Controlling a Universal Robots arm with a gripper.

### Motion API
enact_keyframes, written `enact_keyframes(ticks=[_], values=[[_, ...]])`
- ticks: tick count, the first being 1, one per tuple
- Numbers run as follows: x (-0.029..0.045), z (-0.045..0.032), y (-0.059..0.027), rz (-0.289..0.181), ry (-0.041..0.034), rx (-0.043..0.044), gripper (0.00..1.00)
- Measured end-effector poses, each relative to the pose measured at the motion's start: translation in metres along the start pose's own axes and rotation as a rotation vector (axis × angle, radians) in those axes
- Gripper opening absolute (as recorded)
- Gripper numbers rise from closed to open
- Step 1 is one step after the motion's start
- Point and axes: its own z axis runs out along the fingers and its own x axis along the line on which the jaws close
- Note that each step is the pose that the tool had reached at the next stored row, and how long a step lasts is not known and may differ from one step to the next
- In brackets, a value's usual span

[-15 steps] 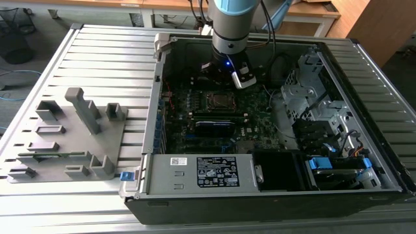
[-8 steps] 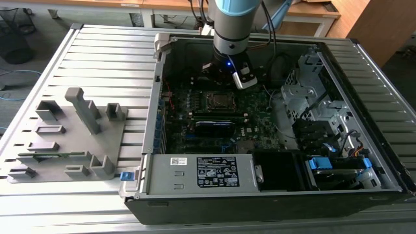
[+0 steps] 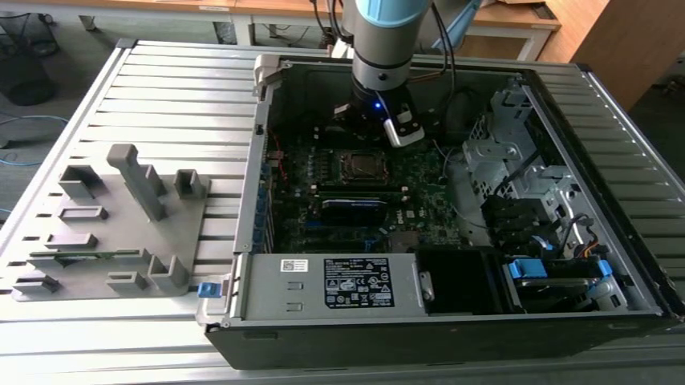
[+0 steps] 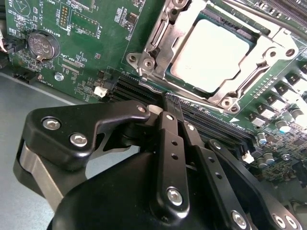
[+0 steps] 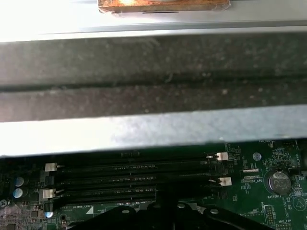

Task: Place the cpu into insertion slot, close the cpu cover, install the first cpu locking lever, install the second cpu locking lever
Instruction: 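Install the first cpu locking lever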

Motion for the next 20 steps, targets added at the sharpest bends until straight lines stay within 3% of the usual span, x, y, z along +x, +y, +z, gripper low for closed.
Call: enact_keyframes(ticks=[20], values=[[-0.0006,0.0022,0.0001,0.001,0.0,0.0001,0.11]])
